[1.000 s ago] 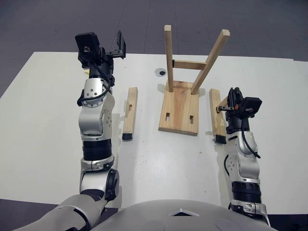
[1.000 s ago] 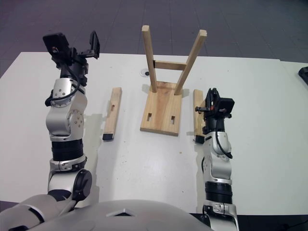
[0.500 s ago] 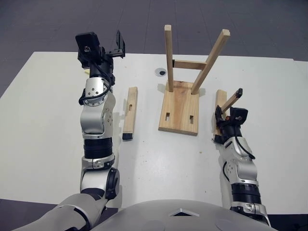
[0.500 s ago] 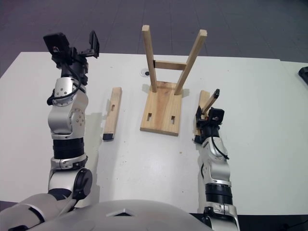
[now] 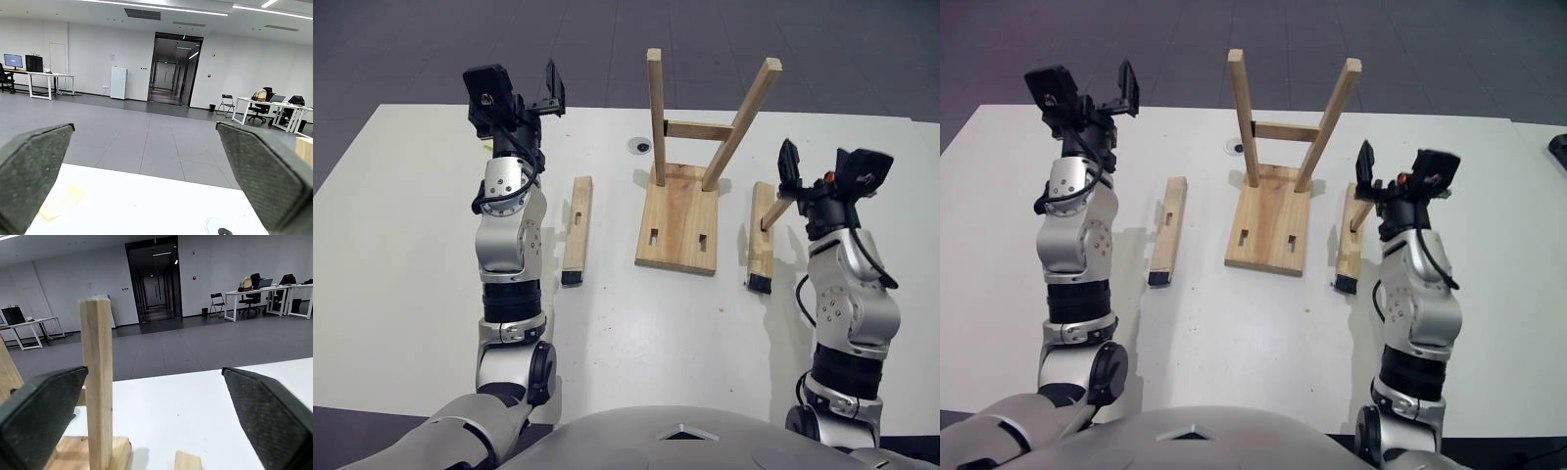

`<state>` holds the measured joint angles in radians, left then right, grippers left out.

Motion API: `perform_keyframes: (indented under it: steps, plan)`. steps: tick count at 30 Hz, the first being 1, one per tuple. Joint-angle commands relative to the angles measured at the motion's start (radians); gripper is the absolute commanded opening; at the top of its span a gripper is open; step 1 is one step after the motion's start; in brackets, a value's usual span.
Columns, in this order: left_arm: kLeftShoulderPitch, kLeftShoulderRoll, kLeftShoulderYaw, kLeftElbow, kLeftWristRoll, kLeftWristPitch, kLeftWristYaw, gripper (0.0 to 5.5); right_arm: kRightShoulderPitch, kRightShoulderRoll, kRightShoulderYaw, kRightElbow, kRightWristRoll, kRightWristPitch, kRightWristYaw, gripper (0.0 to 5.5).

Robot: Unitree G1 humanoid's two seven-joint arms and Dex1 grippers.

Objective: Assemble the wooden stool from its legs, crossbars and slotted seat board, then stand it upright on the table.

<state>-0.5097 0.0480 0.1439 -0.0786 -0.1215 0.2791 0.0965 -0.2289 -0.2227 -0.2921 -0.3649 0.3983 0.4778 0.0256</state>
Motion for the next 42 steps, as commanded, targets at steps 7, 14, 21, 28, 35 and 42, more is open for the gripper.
perform_keyframes:
  steps: [7,14,21,28,35,42]
  plan:
    - [-0.03,-0.018,0.008,0.033,-0.002,-0.03,0.018,5.4,-0.316,-0.113,-0.044,0.067,0.02,0.006,0.017,5.39]
    - [-0.028,-0.016,0.015,0.04,0.002,-0.039,0.024,5.4,-0.255,-0.1,0.036,0.136,-0.048,0.002,0.018,5.39]
    - [-0.017,-0.017,0.007,0.056,0.005,-0.036,0.017,5.4,0.064,-0.011,0.171,0.257,-0.19,-0.006,-0.019,5.39]
    - [-0.029,-0.012,0.005,0.091,0.004,-0.043,0.01,5.4,-0.007,-0.007,0.141,0.265,-0.196,-0.051,-0.005,5.39]
    - [-0.017,-0.022,0.015,0.08,0.005,-0.054,0.025,5.4,-0.007,0.003,0.081,-0.031,-0.124,-0.055,-0.006,5.39]
    - [0.021,-0.023,0.024,0.009,0.014,-0.039,0.053,5.4,0.13,0.0,0.101,-0.26,-0.102,0.111,-0.023,5.39]
